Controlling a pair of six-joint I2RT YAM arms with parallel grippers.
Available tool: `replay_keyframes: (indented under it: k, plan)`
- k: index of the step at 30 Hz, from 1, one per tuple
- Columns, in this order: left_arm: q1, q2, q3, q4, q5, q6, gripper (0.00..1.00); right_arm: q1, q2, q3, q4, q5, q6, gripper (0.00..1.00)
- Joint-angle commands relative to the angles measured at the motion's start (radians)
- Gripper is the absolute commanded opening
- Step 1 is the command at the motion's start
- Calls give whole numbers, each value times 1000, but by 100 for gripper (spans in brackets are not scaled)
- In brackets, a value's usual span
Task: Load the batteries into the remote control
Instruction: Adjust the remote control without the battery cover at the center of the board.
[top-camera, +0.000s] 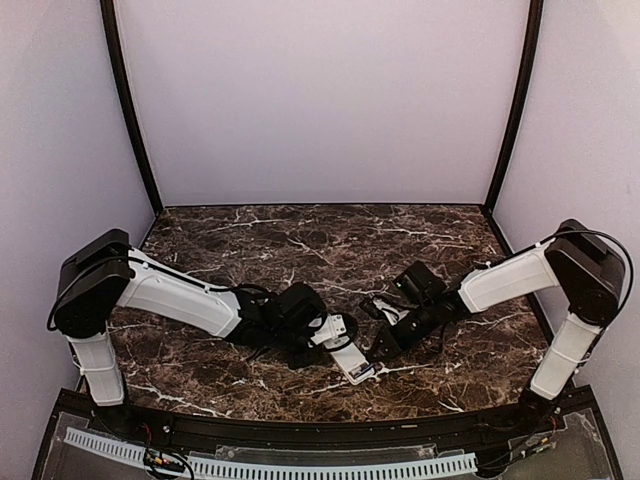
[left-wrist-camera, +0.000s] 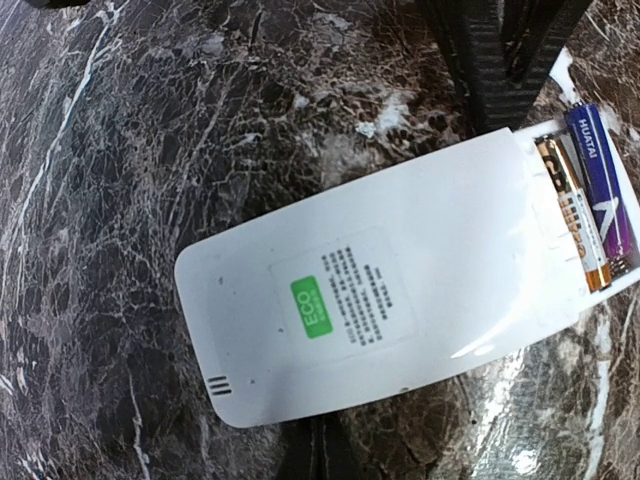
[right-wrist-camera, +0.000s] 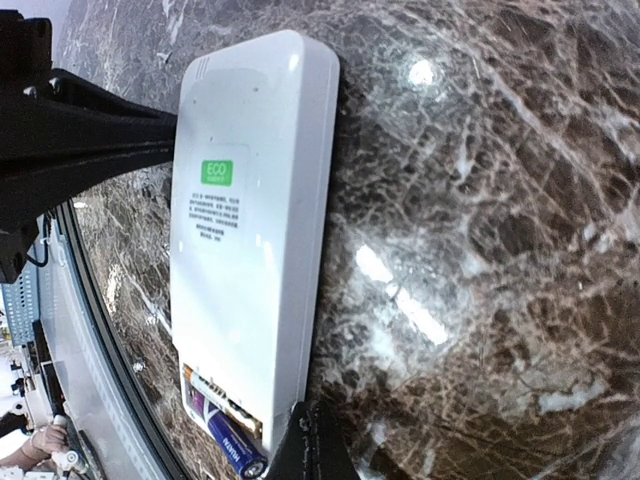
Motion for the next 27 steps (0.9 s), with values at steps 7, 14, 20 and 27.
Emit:
replay_keyframes:
  k: [7,14,20,27]
  plan:
    - [17,44,-38,-79,34,-15,5,9,-161,-11,-135,130,117,8]
    - [1,-99,-165,54,31,80,54,12,-237,-32,-180,75,127,21]
    - [-3,-94,-183,224,-23,216,72,15,-232,-34,-160,46,135,25]
    - [1,-41,-121,223,52,256,69,38,-207,-54,-112,5,155,19]
